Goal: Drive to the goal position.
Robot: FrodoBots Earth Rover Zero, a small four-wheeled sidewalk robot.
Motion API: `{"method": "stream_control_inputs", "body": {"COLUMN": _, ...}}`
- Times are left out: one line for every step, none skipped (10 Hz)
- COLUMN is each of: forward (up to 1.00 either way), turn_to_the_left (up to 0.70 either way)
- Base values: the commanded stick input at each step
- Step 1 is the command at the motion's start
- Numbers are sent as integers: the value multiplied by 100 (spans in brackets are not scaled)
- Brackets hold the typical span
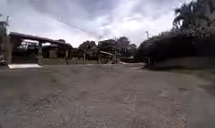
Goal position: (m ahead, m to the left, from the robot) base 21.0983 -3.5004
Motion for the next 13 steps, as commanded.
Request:
{"method": "stream_control_inputs", "body": {"forward": 50, "turn_to_the_left": -50}}
{"method": "stream_control_inputs", "body": {"forward": 50, "turn_to_the_left": -50}}
{"method": "stream_control_inputs", "body": {"forward": 50, "turn_to_the_left": -50}}
{"method": "stream_control_inputs", "body": {"forward": 50, "turn_to_the_left": -50}}
{"method": "stream_control_inputs", "body": {"forward": 50, "turn_to_the_left": -50}}
{"method": "stream_control_inputs", "body": {"forward": 50, "turn_to_the_left": -50}}
{"method": "stream_control_inputs", "body": {"forward": 50, "turn_to_the_left": -50}}
{"method": "stream_control_inputs", "body": {"forward": 50, "turn_to_the_left": -50}}
{"method": "stream_control_inputs", "body": {"forward": 50, "turn_to_the_left": -50}}
{"method": "stream_control_inputs", "body": {"forward": 50, "turn_to_the_left": -50}}
{"method": "stream_control_inputs", "body": {"forward": 50, "turn_to_the_left": -47}}
{"method": "stream_control_inputs", "body": {"forward": 50, "turn_to_the_left": 0}}
{"method": "stream_control_inputs", "body": {"forward": 50, "turn_to_the_left": 0}}
